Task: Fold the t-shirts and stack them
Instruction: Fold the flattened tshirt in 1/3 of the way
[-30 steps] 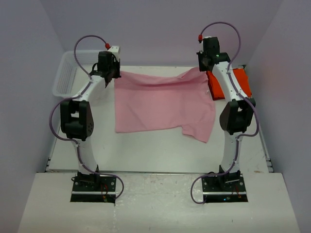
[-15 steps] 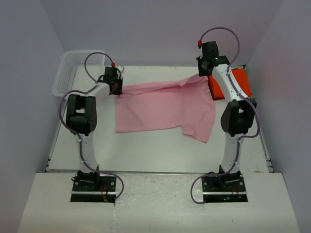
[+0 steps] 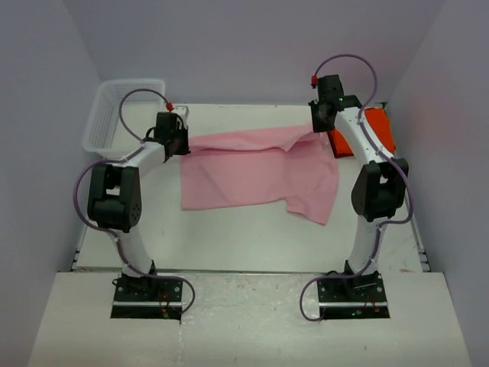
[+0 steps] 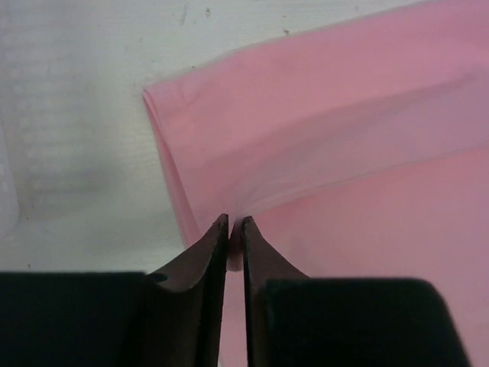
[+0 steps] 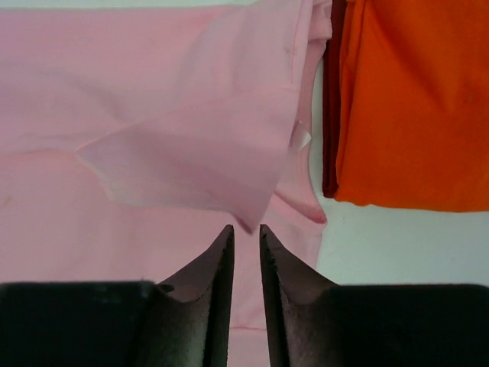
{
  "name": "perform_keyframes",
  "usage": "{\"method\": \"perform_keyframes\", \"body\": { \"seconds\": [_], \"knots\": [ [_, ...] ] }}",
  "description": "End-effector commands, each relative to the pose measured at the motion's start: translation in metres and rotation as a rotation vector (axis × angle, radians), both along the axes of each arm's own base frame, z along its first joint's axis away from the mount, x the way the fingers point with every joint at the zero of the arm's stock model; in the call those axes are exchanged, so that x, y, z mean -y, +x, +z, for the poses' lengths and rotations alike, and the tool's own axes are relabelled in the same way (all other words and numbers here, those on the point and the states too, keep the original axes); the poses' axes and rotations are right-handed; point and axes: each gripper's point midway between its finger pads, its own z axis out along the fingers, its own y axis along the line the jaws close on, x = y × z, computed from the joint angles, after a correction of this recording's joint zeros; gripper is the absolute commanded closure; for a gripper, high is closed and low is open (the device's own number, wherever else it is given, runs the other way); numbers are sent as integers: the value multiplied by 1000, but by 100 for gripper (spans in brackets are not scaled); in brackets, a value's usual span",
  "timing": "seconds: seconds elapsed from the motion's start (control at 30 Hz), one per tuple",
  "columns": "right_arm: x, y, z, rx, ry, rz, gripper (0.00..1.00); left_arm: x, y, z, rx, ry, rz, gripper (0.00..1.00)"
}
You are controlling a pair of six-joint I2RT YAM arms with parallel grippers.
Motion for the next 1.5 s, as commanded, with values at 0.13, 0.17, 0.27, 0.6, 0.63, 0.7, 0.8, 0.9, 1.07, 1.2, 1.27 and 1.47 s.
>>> {"method": "perform_keyframes", "body": {
  "seconds": [0.13, 0.17, 0.27, 0.6, 0.63, 0.7, 0.8, 0.9, 1.07, 1.2, 1.27, 1.47],
  "knots": [
    [0, -42, 58, 139, 30, -56, 14, 37, -18, 113, 378, -211, -160, 50],
    [1, -49, 52, 133, 32, -72, 13, 41, -27, 108, 379, -226, -187, 41],
    [-4, -45, 78, 218, 76, -63, 17, 46, -29, 129, 453, -250, -216, 22],
    [-41, -4, 44, 95, 146, 29, 81, 43, 51, 39, 39, -221, -61, 100],
    [-42, -2, 30, 69, 149, 27, 16, 50, 57, 23, 6, -236, -80, 100],
    [-47, -3, 18, 39, 157, 41, 32, 53, 59, 12, -9, -239, -88, 100],
    [-56, -3, 0, 25, 210, 47, 100, 48, 61, -14, -52, -215, -62, 100],
    [-67, -2, -15, -10, 264, 47, 100, 46, 64, -21, -71, -214, -48, 100],
    [-89, -4, -36, -81, 328, 87, 94, 44, 61, -38, -96, -211, -28, 100],
    [-102, -12, -47, -109, 369, 108, 100, 34, 60, -53, -120, -173, -2, 100],
    [-112, -19, -54, -130, 395, 122, 100, 28, 58, -59, -136, -163, 21, 100],
    [-129, -39, -85, -219, 335, 87, 100, 12, 52, -71, -162, -127, 81, 100]
  ]
}}
